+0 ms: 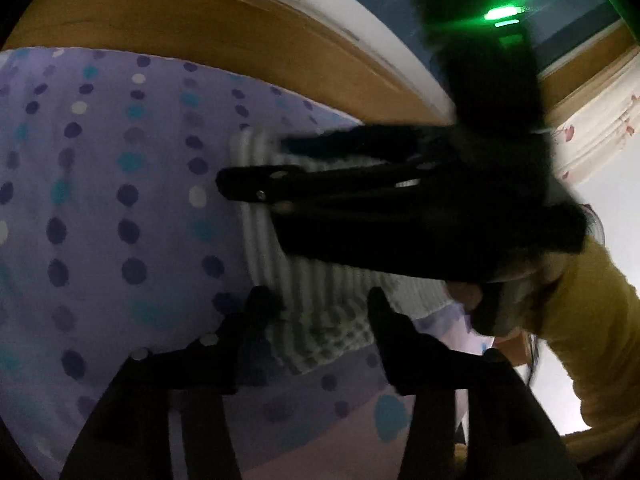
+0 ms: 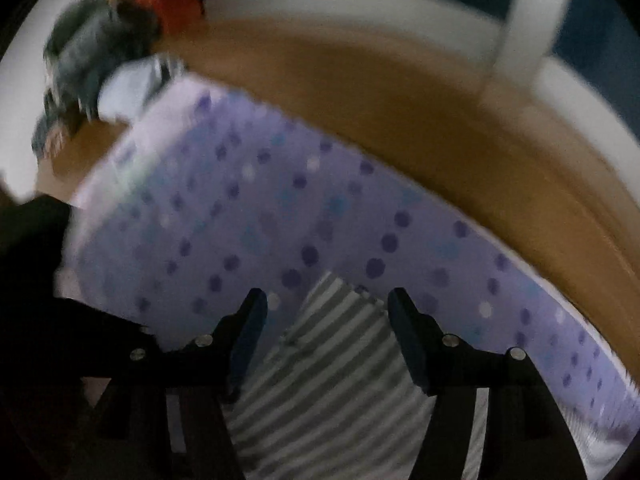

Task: Fold clothes

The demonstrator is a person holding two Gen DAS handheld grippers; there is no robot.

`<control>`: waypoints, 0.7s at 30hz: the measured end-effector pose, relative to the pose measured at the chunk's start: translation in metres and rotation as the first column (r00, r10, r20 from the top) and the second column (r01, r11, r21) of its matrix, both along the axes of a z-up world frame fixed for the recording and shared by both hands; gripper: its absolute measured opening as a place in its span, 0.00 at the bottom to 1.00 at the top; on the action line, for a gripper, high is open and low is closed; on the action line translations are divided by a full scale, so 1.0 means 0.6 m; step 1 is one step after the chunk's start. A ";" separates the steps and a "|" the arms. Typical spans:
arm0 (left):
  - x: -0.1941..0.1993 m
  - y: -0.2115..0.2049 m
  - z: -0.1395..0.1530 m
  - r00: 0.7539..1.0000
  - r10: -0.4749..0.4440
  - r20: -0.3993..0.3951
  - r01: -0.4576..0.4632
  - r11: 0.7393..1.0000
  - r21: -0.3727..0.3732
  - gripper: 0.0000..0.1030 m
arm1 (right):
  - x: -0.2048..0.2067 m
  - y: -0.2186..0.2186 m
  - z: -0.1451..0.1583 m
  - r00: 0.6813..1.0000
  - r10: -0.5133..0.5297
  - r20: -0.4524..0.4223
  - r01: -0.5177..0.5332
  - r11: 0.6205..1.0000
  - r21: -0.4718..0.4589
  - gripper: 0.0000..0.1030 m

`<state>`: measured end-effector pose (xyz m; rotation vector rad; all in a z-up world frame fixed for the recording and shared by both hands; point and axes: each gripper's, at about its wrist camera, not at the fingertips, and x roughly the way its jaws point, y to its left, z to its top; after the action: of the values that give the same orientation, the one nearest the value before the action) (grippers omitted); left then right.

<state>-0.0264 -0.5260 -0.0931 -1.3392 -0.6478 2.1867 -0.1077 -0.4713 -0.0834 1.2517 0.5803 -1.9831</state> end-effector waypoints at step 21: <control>0.070 0.009 0.080 0.993 0.113 -0.021 -0.115 0.967 -0.228 0.18 | 0.004 0.068 0.028 0.989 -0.135 -0.056 0.116 0.956 -0.268 0.14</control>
<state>0.0159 -0.5204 -0.0454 -1.4371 -0.4914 2.4186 -0.1053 -0.4304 -0.0665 1.0765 0.2634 -2.1384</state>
